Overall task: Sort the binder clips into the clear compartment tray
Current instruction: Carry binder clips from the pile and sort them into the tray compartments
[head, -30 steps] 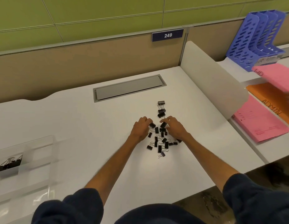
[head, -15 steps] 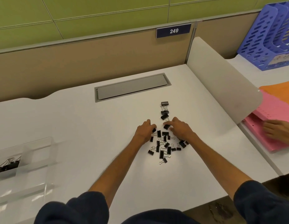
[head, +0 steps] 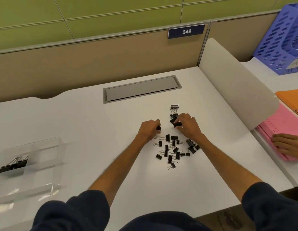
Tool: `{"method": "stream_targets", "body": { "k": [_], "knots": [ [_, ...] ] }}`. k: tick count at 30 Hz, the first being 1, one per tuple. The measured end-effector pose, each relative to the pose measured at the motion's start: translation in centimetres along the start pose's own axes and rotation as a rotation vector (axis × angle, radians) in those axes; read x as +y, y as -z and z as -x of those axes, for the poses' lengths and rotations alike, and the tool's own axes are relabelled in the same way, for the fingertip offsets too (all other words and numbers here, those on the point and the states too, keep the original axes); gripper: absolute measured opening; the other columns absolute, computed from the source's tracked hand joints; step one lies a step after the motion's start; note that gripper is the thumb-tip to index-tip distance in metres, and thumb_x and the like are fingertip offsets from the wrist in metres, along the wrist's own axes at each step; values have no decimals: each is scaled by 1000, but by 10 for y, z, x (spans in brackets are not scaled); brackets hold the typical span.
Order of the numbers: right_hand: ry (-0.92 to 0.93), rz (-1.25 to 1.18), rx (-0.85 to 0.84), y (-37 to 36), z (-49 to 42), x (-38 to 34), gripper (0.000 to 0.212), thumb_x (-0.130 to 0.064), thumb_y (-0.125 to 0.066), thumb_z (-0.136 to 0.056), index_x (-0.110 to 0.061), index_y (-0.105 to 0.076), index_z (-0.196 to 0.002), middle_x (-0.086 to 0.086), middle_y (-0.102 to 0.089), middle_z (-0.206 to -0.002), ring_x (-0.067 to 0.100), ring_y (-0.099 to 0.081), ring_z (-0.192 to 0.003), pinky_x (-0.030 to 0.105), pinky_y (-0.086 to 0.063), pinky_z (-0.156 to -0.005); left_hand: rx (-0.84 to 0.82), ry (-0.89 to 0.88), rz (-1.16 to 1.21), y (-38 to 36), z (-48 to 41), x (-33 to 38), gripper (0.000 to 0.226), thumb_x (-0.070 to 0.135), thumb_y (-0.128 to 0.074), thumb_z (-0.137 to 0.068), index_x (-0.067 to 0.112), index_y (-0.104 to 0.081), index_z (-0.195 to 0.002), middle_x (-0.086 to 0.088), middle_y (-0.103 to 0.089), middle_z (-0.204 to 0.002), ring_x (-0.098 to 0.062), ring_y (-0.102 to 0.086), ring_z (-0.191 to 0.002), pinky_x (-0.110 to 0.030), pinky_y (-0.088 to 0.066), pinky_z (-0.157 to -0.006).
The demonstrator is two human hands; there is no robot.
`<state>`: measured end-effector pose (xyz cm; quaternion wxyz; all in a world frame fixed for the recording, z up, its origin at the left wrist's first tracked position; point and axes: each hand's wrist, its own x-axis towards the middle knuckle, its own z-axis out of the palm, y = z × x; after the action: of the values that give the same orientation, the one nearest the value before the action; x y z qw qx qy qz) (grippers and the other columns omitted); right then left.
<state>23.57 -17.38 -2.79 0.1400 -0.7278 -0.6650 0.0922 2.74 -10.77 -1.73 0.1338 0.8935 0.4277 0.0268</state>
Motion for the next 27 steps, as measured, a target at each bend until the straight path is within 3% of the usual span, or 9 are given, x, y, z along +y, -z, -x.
{"method": "stream_targets", "body": {
  "k": [3,5,7,10,14,17,19,24,27],
  "knots": [
    [-49,-105,28,12,-8,-4,11,-19,-67,-86,-18,-61,-96,0,-71,-101,23,-64,-94,39,-40,-90,89,-28,18,9,-1,-2,37,26,-61,-93,10,-55,-126,-12,-67,-115,-30,-63,-102,-36,-47,-83],
    [-78,-170,96,19,-14,-5,13,-16,-66,-86,-16,-57,-95,2,-73,-96,26,-66,-85,38,-44,-84,119,-43,-5,16,-1,-3,29,24,-57,-95,8,-61,-119,-12,-68,-109,-29,-63,-96,-32,-45,-76],
    [-86,-215,110,26,-18,-8,22,-12,-63,-88,-16,-54,-107,5,-72,-103,31,-66,-87,38,-48,-78,132,-37,-23,22,1,-5,22,24,-56,-95,9,-67,-107,-9,-68,-101,-26,-63,-87,-27,-39,-68],
    [-51,-228,147,30,-21,-16,36,-8,-57,-90,-16,-54,-125,7,-69,-116,33,-66,-95,40,-51,-84,159,-7,22,29,7,-9,19,26,-55,-95,12,-66,-104,-6,-70,-99,-24,-63,-84,-28,-40,-67],
    [-86,-306,175,29,-22,-28,25,-13,-53,-95,-15,-55,-119,6,-67,-118,29,-64,-96,38,-51,-80,147,63,58,34,19,-13,27,34,-44,-100,10,-53,-108,-7,-67,-94,-28,-61,-79,-33,-42,-65],
    [-146,-396,113,28,-22,-39,18,-14,-47,-98,-14,-41,-115,9,-65,-103,23,-63,-74,39,-51,-62,126,166,260,34,27,-22,29,34,-38,-102,9,-50,-109,-9,-65,-92,-29,-61,-76,-37,-48,-64],
    [-150,-514,112,24,-24,-45,17,-14,-46,-98,-13,-36,-112,11,-64,-102,23,-66,-69,41,-54,-60,142,216,480,33,33,-28,21,29,-40,-100,11,-50,-106,-10,-65,-89,-28,-63,-75,-43,-55,-67],
    [-208,-866,86,11,-26,-78,28,-17,-55,-96,-11,-34,-113,19,-67,-96,26,-70,-67,36,-59,-64,157,319,736,41,55,-43,21,22,-43,-100,5,-53,-108,-11,-63,-85,-16,-62,-58,-14,-45,-47],
    [-242,-1023,-25,3,-23,-107,39,-22,-59,-95,-7,-35,-123,18,-69,-95,25,-70,-66,31,-58,-67,166,375,793,41,70,-60,25,28,-49,-98,6,-48,-110,-13,-65,-82,-18,-63,-50,-21,-47,-52]
  ]
}}
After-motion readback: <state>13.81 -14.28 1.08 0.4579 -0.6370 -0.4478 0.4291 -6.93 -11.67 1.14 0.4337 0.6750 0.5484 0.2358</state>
